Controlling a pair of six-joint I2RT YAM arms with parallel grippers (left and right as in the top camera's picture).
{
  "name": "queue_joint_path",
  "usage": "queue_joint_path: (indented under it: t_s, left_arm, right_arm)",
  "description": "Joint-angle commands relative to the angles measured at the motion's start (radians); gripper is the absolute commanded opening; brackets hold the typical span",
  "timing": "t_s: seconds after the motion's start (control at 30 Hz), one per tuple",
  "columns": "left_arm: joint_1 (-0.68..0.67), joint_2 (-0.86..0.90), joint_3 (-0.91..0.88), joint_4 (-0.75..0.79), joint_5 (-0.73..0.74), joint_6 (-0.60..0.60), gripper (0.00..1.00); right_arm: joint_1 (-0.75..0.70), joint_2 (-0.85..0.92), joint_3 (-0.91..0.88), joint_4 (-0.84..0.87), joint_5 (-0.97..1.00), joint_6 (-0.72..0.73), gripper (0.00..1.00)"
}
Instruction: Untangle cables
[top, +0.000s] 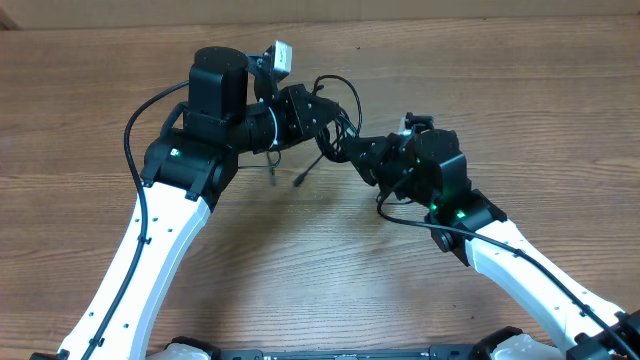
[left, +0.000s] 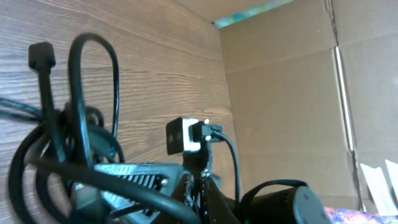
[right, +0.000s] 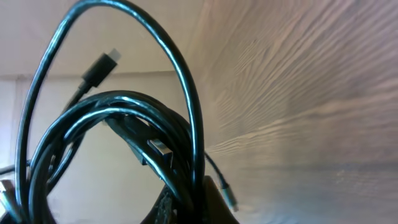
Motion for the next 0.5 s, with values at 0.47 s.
queue_joint_path:
  t_s: [0.47]
  left_arm:
    - [0.192, -0.028, 0.025, 0.065, 0.237, -0.006, 0.04]
  right_arm:
    - [-0.05, -0.013, 0.011, -0.511, 0.423, -0.61, 0.04]
